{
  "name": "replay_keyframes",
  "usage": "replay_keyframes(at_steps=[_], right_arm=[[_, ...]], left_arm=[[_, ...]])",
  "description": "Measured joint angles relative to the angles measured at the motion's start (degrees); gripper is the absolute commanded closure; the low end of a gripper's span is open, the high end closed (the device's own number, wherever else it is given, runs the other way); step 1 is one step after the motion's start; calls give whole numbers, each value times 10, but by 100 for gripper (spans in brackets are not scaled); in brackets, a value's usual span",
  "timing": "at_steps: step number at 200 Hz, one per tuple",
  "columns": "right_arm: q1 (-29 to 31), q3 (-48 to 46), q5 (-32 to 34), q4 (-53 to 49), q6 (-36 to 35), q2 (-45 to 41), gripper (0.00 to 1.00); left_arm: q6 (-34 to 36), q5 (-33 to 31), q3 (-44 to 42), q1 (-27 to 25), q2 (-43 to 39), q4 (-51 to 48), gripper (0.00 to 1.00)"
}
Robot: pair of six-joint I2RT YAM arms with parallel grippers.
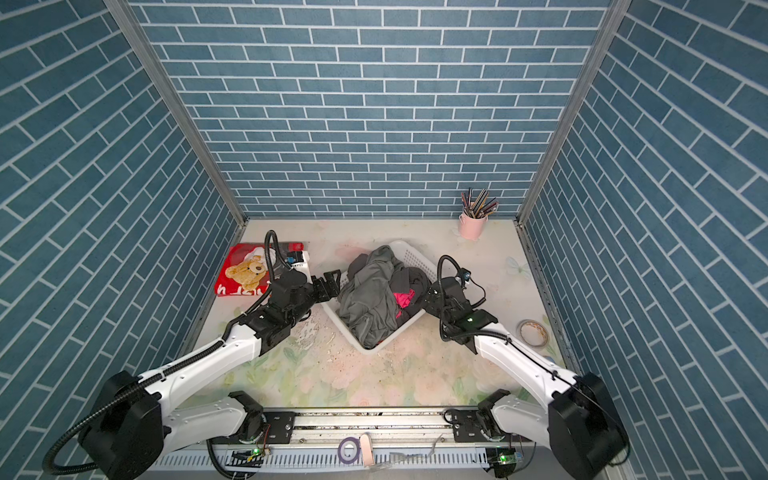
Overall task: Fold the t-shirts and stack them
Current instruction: 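Reach the right gripper toward the white basket while the left arm lifts forward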
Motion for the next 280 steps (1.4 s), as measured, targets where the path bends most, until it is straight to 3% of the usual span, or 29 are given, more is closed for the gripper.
replay_keyframes(at_steps=[41, 68, 89, 109, 127, 157, 185, 232, 280], right_arm=[[17, 12, 1, 23, 28, 58, 54], [9, 25, 24, 18, 10, 62, 73], [-43, 33, 28, 31, -7, 67, 87], [-106, 50, 17, 28, -68, 87, 89], [-144, 65, 17, 13, -151, 103, 81], [-164, 133, 54, -38, -244, 134, 51], [-150, 229, 83, -100, -284, 131, 24], [-13, 356, 84, -139, -272, 135, 24], [76, 528, 18, -173, -228, 348, 22]], left_arm=[[-6, 7, -2, -5, 0, -4, 12], [-10, 16, -2, -6, 0, -5, 12], [-14, 19, -2, -9, 0, -5, 12], [-19, 20, -2, -13, 0, -5, 12], [-21, 19, -2, -18, 0, -5, 12], [-24, 20, -2, -24, -5, -5, 12], [-25, 33, -2, -26, -7, -12, 12], [-30, 63, -2, -23, -10, -43, 12], [-55, 121, -54, 21, -62, -38, 12]])
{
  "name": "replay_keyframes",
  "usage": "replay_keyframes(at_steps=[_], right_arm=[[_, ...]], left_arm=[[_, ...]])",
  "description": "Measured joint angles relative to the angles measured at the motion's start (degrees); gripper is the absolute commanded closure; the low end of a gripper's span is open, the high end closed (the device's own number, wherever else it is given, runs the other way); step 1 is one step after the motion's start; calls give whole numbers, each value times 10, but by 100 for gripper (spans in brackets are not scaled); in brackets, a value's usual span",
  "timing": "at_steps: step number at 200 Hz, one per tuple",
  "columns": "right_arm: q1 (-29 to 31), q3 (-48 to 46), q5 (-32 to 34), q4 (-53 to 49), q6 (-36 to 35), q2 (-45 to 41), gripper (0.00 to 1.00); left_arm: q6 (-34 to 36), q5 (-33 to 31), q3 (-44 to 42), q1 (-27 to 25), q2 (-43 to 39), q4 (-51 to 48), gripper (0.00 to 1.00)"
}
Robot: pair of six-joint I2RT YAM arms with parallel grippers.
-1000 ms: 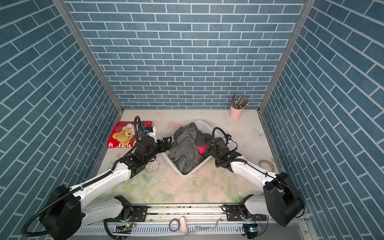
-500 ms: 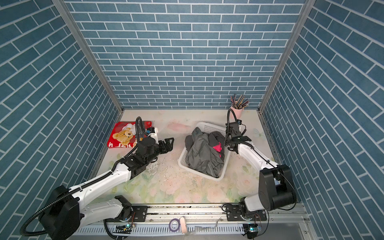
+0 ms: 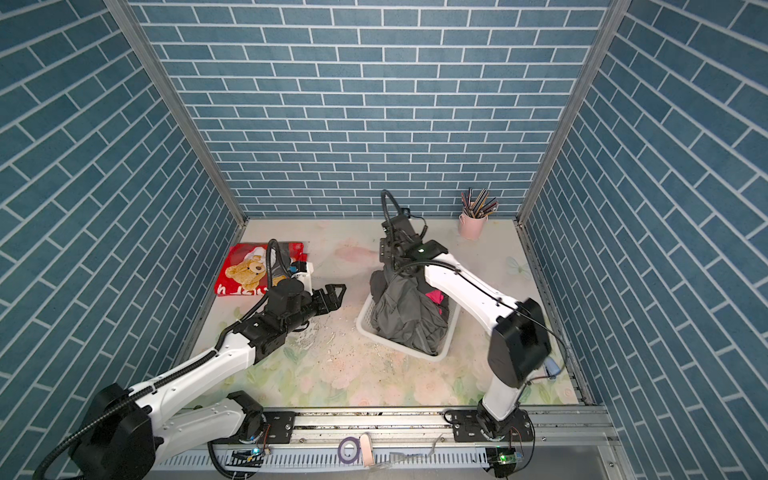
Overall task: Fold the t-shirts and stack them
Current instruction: 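Reach the right gripper toward the white basket while the left arm lifts forward, then drag the white basket with the right gripper toward the far corner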
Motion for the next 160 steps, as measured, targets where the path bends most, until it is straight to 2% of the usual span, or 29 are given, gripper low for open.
replay_keyframes(at_steps=[25, 48, 84, 114, 160], right_arm=[[18, 26, -24, -34, 5, 77, 21], [20, 26, -36, -57, 5, 108, 23], [20, 44, -41, -75, -5, 130, 40], [24, 38, -23, -78, -28, 128, 47], [20, -53, 22, -72, -103, 61, 59]], left_arm=[[-15, 31, -33, 44, -22, 7, 12], [-23, 53, -42, 56, -21, 17, 12], [-28, 79, -42, 56, -6, 35, 12], [-30, 82, -42, 56, -3, 39, 12], [-33, 82, -42, 52, 0, 56, 12]])
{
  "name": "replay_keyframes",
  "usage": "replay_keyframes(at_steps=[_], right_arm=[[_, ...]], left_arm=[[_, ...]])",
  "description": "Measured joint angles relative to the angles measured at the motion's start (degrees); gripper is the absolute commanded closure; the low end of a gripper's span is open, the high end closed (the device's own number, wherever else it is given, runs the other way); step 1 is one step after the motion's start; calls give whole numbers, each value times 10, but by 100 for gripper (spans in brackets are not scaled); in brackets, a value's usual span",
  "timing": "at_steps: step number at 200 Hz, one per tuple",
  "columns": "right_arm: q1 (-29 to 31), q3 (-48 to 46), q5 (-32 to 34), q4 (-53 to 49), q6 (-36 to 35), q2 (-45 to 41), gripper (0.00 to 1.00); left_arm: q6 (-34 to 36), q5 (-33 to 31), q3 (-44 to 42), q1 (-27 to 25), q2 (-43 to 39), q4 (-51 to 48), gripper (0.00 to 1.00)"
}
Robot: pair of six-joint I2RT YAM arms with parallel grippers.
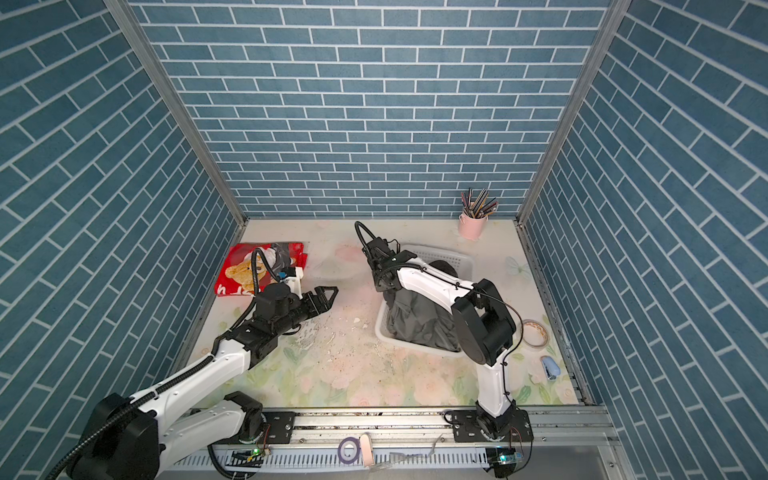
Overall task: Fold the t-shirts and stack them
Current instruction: 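Drag the white basket with the right gripper toward the far corner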
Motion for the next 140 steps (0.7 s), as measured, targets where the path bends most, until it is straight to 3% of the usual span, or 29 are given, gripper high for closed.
replay_keyframes(at_steps=[62, 93, 140], right_arm=[[-45, -137, 21, 42, -119, -99, 80], [-57, -142, 33, 57, -180, -99, 92], [-65, -147, 52, 68, -208, -99, 99]], left_arm=[[0, -8, 4, -22, 25, 3, 12], [0, -10, 11, -24, 28, 4, 12], [1, -18, 15, -25, 27, 3, 12]])
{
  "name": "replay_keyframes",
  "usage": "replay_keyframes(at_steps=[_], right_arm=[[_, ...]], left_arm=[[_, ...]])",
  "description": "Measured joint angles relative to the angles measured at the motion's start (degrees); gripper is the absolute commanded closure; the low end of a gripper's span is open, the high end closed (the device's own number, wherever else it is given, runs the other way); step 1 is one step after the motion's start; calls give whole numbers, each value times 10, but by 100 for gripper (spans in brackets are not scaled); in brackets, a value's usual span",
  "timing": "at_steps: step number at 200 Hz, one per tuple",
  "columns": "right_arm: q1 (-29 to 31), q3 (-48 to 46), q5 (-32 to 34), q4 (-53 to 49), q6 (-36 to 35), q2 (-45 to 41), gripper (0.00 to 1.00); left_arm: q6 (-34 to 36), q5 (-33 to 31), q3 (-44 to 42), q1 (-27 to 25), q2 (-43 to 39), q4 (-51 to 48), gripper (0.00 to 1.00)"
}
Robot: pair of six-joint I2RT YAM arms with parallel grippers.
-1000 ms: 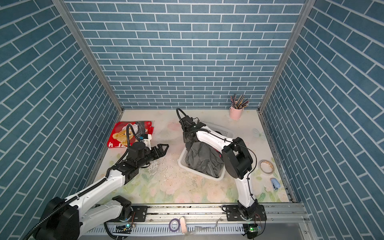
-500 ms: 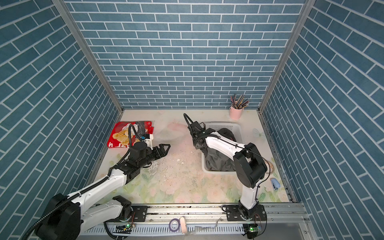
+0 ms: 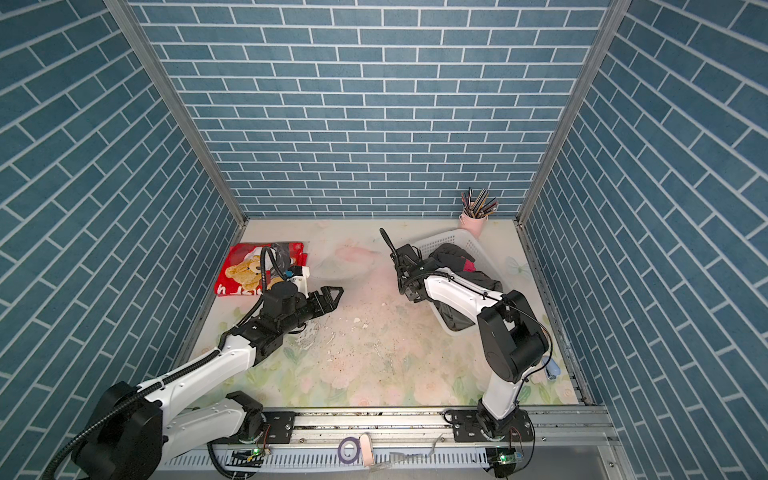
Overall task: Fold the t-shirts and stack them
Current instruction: 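Drag the white basket with the right gripper toward the far corner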
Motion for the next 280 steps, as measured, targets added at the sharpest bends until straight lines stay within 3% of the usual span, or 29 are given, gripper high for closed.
replay_keyframes(at_steps=[128, 189, 280], right_arm=[[-155, -120, 35, 142, -86, -93, 100], [-186, -135, 52, 242, -142, -81, 100], [-243, -131, 74, 312, -189, -22, 100]], left_arm=[[2, -12, 52, -34, 33, -4, 12], [6, -16, 79, -39, 40, -34, 12], [29, -16, 211, -40, 109, -99, 12]])
